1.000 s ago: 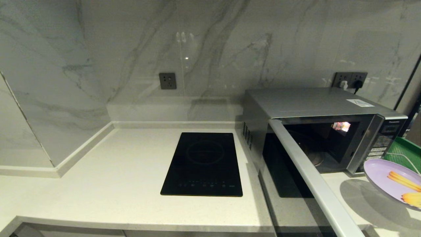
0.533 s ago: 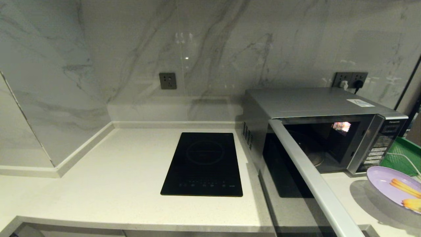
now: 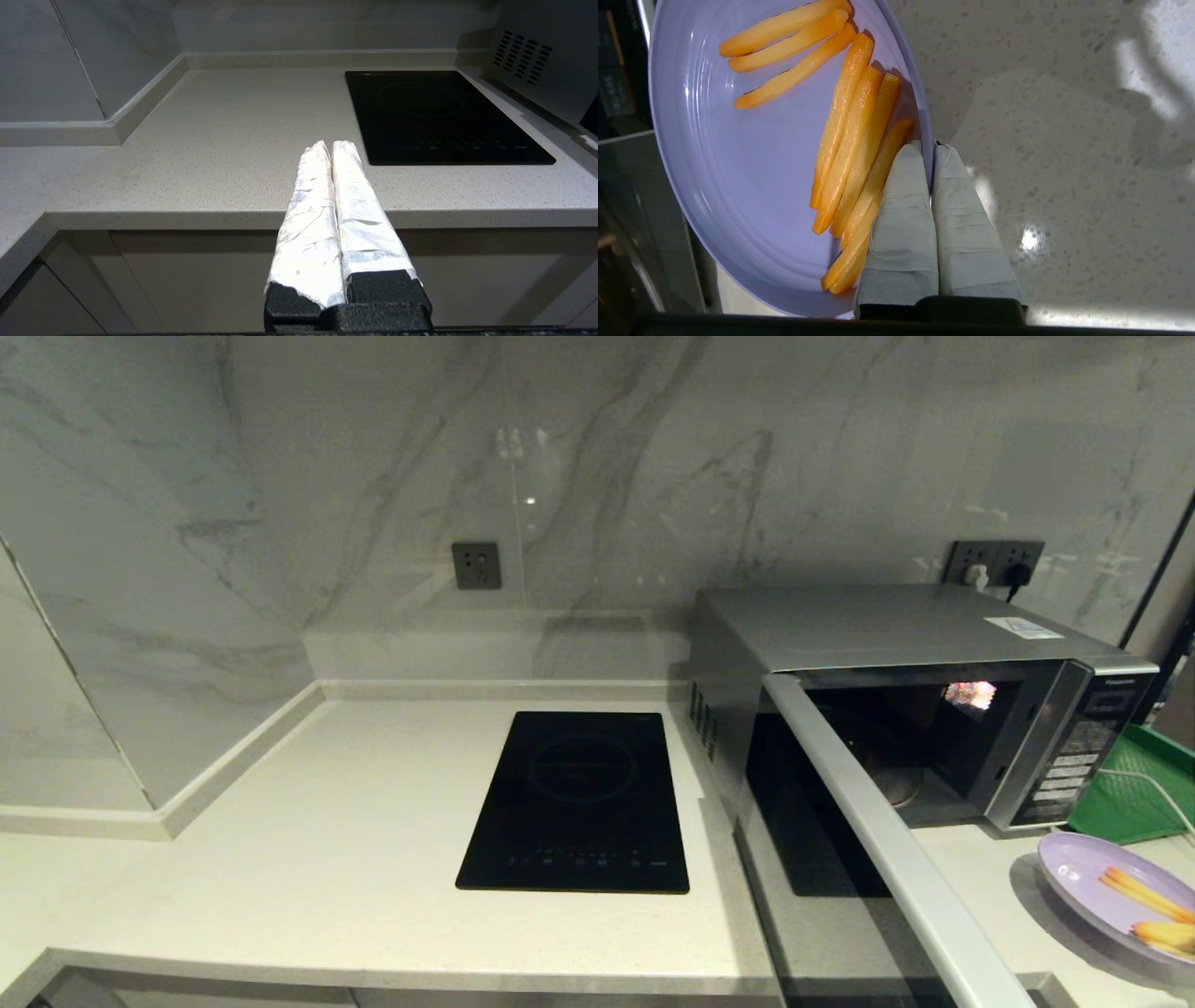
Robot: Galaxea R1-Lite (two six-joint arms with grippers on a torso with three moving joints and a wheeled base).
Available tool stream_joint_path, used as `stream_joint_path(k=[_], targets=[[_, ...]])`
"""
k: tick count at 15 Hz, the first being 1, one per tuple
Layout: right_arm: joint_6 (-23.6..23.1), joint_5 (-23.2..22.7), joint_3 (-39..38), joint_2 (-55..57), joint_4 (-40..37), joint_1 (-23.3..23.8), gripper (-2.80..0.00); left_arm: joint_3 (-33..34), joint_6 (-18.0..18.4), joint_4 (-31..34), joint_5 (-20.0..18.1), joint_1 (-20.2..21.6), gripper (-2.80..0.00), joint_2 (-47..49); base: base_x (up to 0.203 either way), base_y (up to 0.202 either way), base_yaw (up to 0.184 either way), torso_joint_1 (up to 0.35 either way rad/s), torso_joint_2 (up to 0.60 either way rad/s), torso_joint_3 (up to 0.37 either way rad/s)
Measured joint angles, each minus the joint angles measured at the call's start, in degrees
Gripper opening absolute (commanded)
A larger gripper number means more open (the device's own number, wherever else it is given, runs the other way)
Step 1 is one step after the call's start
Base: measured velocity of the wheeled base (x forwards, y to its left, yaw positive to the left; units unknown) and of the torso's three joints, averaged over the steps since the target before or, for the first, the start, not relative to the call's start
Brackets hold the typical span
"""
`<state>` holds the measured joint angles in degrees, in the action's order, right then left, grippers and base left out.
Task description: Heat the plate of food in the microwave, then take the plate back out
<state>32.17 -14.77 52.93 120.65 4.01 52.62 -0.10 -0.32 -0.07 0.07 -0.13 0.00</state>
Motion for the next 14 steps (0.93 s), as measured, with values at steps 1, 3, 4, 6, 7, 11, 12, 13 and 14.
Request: stream_joint_path(k=[1, 3, 4, 6, 7, 11, 12, 13, 14], targets=[[0.00, 0.08, 0.44, 0.63, 0.04, 0.28, -2.80, 0.00, 0.00, -0.01, 0.02, 0.00, -2.80, 0.00, 0.000, 0.000, 0.000, 0.000, 0.00, 0.000], [0.01, 0.11, 1.16, 1.51, 0.08, 0.64, -2.80, 0.00, 0.00, 0.02, 0.00, 0.00, -2.80, 0.00, 0.000, 0.000, 0.000, 0.000, 0.00, 0.000], [0.01, 0.11, 1.43, 1.75, 0.08, 0.67, -2.80, 0.00, -0.01, 0.00, 0.00, 0.00, -2.80, 0.00, 0.000, 0.000, 0.000, 0.000, 0.00, 0.000], [0.01, 0.03, 1.76, 2.11, 0.09, 0.76, 0.00, 0.00, -0.06, 0.00, -0.02, 0.00, -2.80, 0.00, 0.000, 0.000, 0.000, 0.000, 0.00, 0.000], [0.01, -0.10, 1.83, 2.21, 0.09, 0.78, 0.00, 0.00, -0.02, 0.00, -0.01, 0.00, -2.80, 0.00, 0.000, 0.000, 0.000, 0.000, 0.00, 0.000], [0.00, -0.24, 1.83, 2.50, 0.09, 0.78, 0.00, 0.00, -0.01, 0.00, 0.00, -0.02, -2.80, 0.00, 0.000, 0.000, 0.000, 0.000, 0.00, 0.000], [0.01, -0.33, 1.84, 2.44, 0.08, 0.78, 0.00, 0.00, -0.02, 0.00, 0.00, -0.02, -2.80, 0.00, 0.000, 0.000, 0.000, 0.000, 0.00, 0.000], [-0.02, -0.38, 1.83, 2.26, 0.08, 0.80, 0.00, 0.00, 0.01, 0.00, 0.00, -0.02, -2.80, 0.00, 0.000, 0.000, 0.000, 0.000, 0.00, 0.000], [-0.02, -0.47, 1.59, 1.79, 0.01, 0.84, 0.00, 0.00, 0.01, 0.00, -0.02, -0.02, -2.80, 0.00, 0.000, 0.000, 0.000, 0.000, 0.00, 0.000]])
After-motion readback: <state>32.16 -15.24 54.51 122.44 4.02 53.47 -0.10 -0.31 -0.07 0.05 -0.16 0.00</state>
